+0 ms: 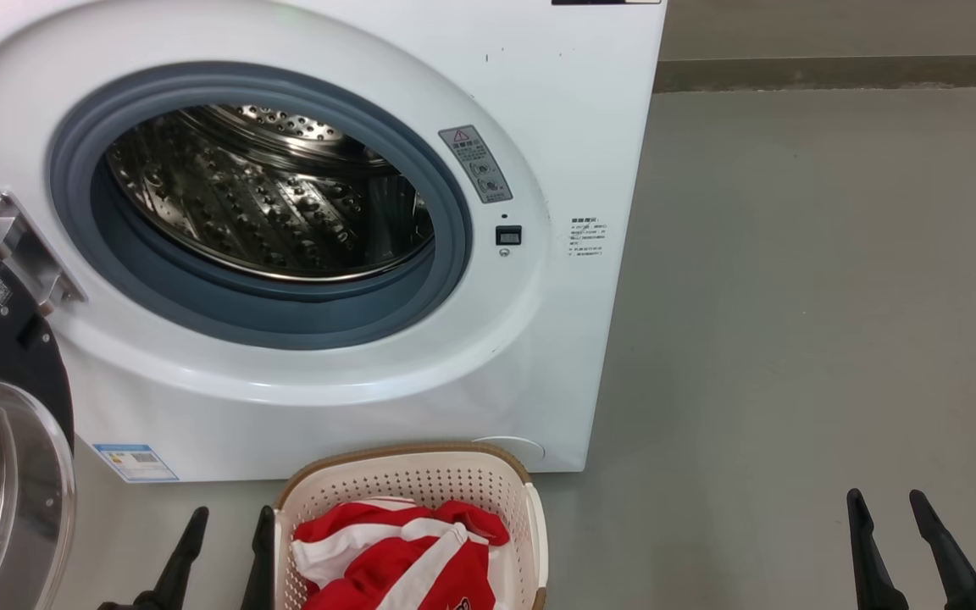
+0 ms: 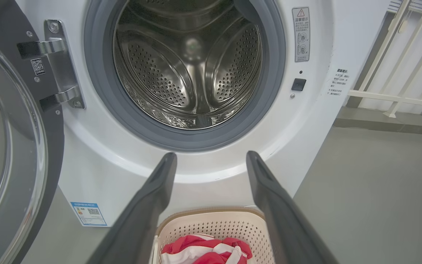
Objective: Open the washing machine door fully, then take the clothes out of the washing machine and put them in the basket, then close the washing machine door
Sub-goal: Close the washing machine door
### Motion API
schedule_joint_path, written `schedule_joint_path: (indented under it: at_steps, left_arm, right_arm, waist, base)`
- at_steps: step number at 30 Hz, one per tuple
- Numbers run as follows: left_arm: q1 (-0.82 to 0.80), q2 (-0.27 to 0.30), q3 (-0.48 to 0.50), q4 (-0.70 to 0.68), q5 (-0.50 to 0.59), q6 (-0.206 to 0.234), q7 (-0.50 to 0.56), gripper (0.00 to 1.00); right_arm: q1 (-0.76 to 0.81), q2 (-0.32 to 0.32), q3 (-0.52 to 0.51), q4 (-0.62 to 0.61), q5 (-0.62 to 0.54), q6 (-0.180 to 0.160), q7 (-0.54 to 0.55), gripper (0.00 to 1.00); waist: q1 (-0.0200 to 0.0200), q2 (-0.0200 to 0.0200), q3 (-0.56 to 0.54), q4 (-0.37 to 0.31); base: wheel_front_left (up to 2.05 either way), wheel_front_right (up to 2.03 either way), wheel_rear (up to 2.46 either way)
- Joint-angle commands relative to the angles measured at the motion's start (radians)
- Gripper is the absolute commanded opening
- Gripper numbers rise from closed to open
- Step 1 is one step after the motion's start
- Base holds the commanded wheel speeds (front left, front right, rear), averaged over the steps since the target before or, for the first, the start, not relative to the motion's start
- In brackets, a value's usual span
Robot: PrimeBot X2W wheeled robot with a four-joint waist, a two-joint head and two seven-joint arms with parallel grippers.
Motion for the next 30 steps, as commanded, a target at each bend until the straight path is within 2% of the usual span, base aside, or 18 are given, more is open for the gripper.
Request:
schedule_joint_path:
  at_steps: [1, 19, 30]
  left_arm:
    - [-0.012, 0.003, 0.026, -0.032, 0.001, -0.006, -0.012, 1.00]
    - [-0.008, 0.003, 0.024, -0.042, -0.001, -0.006, -0.012, 1.00]
    - [-0.010, 0.006, 0.019, -0.044, -0.006, -0.006, -0.012, 1.00]
  right_arm:
    - [-0.013, -0.017, 0.027, -0.023, -0.007, 0.006, -0.006, 1.00]
    - [-0.013, -0.013, 0.027, -0.027, -0.010, 0.006, -0.006, 1.00]
    - [-0.012, -0.010, 0.026, -0.029, -0.011, 0.006, -0.006, 1.00]
  waist:
    - [0.0000, 0.0000, 0.000, 0.000]
    - [0.0000, 0.0000, -0.002, -0.007]
    - [0.0000, 0.0000, -0.003, -0.007]
  base:
    - [-0.49, 0.49, 0.00]
    - [-1.07, 1.07, 0.00]
    - [-0.15, 0.15, 0.00]
